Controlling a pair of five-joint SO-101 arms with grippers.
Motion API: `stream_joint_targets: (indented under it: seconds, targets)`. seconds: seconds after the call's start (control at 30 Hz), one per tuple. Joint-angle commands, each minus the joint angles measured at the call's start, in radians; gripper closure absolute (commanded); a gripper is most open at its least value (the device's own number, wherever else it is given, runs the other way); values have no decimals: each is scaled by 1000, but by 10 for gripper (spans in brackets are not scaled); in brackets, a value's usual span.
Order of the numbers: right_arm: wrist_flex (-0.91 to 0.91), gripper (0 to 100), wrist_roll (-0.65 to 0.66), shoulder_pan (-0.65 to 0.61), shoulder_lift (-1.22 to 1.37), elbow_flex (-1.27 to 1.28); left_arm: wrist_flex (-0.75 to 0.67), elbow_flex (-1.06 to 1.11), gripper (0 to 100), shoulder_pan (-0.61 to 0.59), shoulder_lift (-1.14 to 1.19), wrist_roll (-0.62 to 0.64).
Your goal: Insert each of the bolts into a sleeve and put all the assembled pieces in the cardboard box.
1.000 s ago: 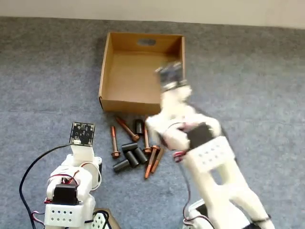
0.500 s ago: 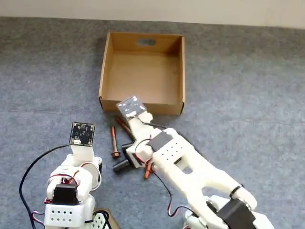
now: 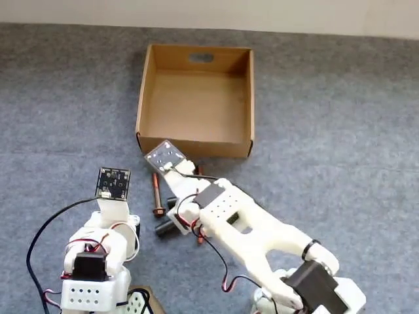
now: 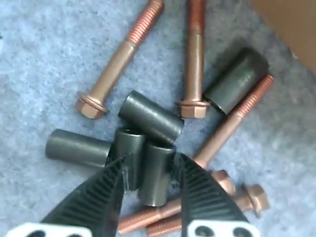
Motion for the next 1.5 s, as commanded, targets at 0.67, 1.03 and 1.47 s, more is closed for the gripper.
stream_joint_targets:
  seconds: [0.67, 1.03, 1.47]
  targets:
    - [-12, 997, 107, 101, 58, -8, 2, 18, 992, 15, -4, -6]
    - [228, 992, 106, 162, -524, -5, 2, 18, 992, 15, -4, -6]
    - [346, 992, 35, 753, -661, 300, 2, 18, 992, 15, -4, -6]
